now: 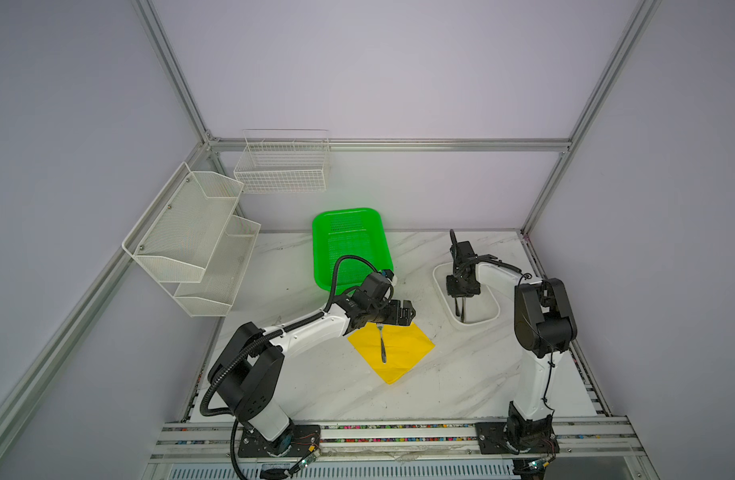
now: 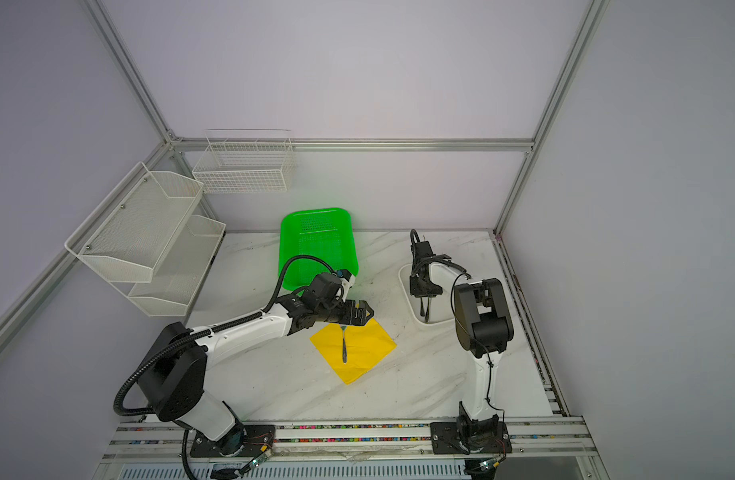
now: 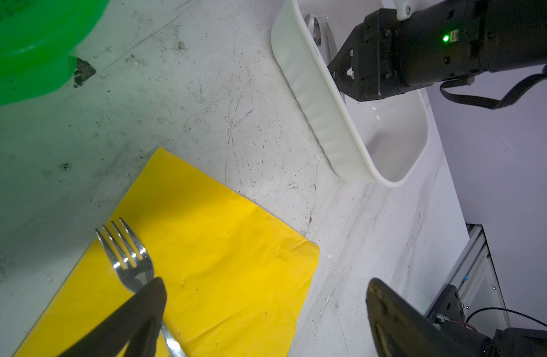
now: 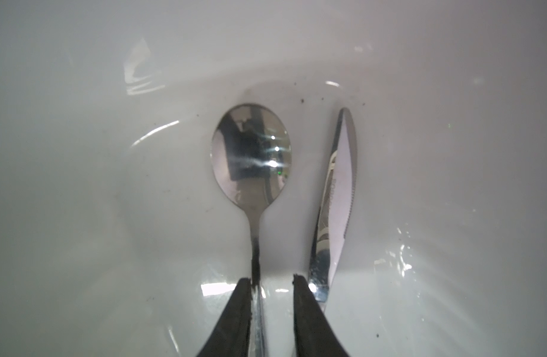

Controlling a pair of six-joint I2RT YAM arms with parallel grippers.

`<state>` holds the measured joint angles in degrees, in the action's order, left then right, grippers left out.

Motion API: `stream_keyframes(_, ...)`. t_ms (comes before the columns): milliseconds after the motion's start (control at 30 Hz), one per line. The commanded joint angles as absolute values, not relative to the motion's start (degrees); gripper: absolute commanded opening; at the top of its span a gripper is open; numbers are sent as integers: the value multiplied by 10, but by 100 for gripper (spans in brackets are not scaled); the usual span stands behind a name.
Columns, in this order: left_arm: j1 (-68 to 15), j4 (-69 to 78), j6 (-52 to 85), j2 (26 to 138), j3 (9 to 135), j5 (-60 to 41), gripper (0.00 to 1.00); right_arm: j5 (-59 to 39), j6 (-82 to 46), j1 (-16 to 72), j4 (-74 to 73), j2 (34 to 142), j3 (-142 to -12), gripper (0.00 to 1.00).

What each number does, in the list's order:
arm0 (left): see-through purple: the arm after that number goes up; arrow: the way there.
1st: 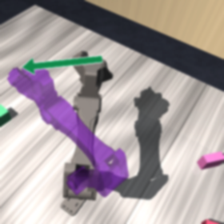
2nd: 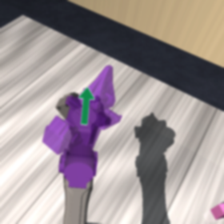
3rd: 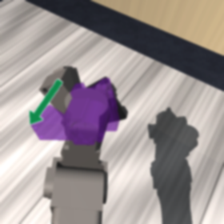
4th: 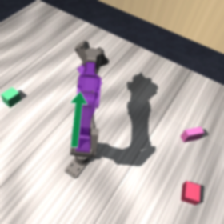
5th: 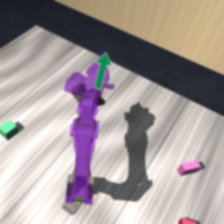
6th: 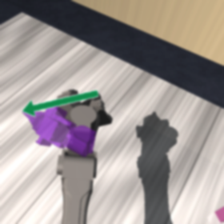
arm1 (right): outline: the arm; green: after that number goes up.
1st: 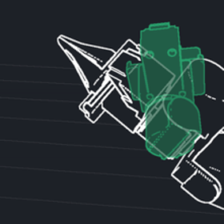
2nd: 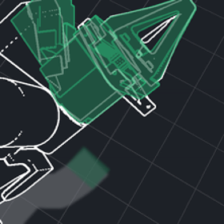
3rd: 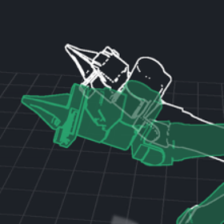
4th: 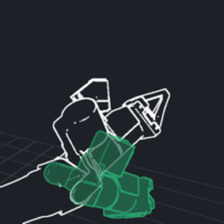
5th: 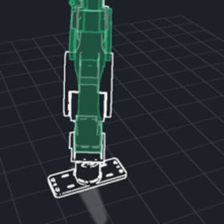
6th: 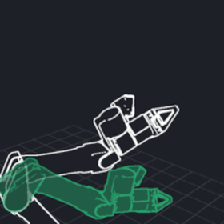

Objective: Place the utensils on the paper napkin and roll it up
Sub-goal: 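Move the right gripper back into the tray toward the silver spoon, then lower the right gripper onto the spoon handle and close it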

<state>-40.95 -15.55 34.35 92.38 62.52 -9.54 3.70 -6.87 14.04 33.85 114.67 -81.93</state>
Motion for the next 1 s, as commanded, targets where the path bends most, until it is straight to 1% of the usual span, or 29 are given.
stream_keyframes(0,-407,-148,325,910,675,-98,100,4,-78,138,377,1139,-839,28)
stream_keyframes(100,-405,-135,328,900,663,-107,100,-19,-86,138,399,1161,-864,28)
stream_keyframes(200,-402,-129,331,896,663,-121,100,-3,-105,138,447,1195,-918,28)
stream_keyframes(300,-402,-141,325,896,667,-127,100,3,-113,138,461,1204,-940,28)
stream_keyframes(433,-401,-146,318,885,659,-128,100,6,-121,138,470,1204,-942,28)
stream_keyframes(667,-395,-110,316,865,627,-121,100,-8,-108,138,481,1227,-930,28)
stream_keyframes(833,-387,-110,316,864,626,-128,100,-15,-89,137,489,1239,-918,28)
stream_keyframes(967,-382,-111,313,853,620,-132,99,-24,-86,138,494,1248,-913,26)
